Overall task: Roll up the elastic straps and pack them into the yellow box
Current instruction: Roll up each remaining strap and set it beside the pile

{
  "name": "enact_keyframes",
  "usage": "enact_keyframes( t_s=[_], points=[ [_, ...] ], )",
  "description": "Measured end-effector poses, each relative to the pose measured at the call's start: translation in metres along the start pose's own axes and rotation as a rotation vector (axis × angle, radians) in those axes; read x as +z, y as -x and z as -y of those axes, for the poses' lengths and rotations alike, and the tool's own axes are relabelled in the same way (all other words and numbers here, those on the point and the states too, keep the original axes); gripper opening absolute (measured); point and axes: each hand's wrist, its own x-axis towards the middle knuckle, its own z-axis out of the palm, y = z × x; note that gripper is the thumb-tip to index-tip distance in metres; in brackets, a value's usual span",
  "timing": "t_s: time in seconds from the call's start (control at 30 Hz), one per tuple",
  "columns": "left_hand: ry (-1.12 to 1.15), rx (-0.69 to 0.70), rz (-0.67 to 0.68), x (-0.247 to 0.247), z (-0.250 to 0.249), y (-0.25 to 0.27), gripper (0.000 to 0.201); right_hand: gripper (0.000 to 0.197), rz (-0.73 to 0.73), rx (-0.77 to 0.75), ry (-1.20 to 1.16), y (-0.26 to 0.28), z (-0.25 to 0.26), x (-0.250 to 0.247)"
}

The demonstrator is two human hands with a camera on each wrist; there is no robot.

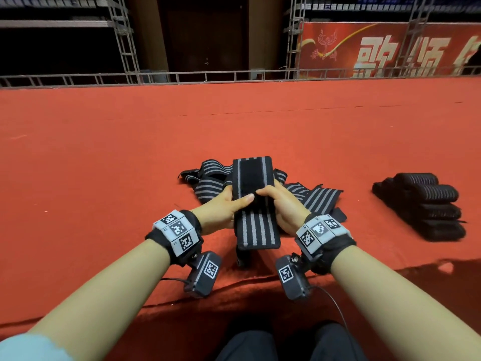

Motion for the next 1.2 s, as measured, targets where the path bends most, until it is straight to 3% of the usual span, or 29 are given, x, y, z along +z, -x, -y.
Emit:
enact_keyframes(
  t_s=[0.1, 0.2, 0.4, 0.53, 0.6, 0.7, 0.8, 0.93, 1.03, 1.2],
  points=[
    [0.082, 0.044, -0.017, 0.009, -0.002, -0.001, 0.053, 0.045, 0.011, -0.041, -0.058, 0.002, -0.001, 0.001],
    [0.118, 0.137, -0.146, 0.016, -0.006, -0.004, 0.053, 0.048, -0.017, -0.061, -0.096, 0.002, 0.001, 0.001],
    [0.058, 0.310, -0.342, 0.009, -0.002, -0.012, 0.043, 0.025, -0.134, 0.022, -0.184, 0.001, 0.003, -0.010],
    [-0.032, 0.372, -0.448, 0.008, -0.004, -0.017, 0.047, 0.065, 0.004, 0.207, -0.238, 0.006, 0.006, -0.018],
    [-0.004, 0.346, -0.422, 0.014, -0.006, -0.017, 0.051, 0.062, 0.008, 0.215, -0.278, 0.009, 0.009, -0.019],
    [0.295, 0.264, -0.304, 0.027, -0.015, -0.020, 0.047, 0.040, -0.034, 0.166, -0.278, 0.011, 0.011, -0.025],
    [0.513, 0.169, -0.238, 0.045, -0.022, -0.031, 0.033, 0.044, -0.083, 0.113, -0.244, 0.011, 0.010, -0.039],
    [0.427, 0.113, -0.281, 0.082, -0.019, -0.057, 0.042, 0.045, -0.158, 0.008, -0.215, 0.018, 0.017, -0.068],
    [0.423, 0.067, -0.232, 0.113, -0.020, -0.072, 0.033, 0.038, -0.229, -0.067, -0.182, 0.025, 0.024, -0.098],
    [0.355, -0.054, -0.114, 0.168, -0.026, -0.100, 0.039, 0.029, -0.361, -0.076, -0.193, 0.043, 0.036, -0.157]
  ],
)
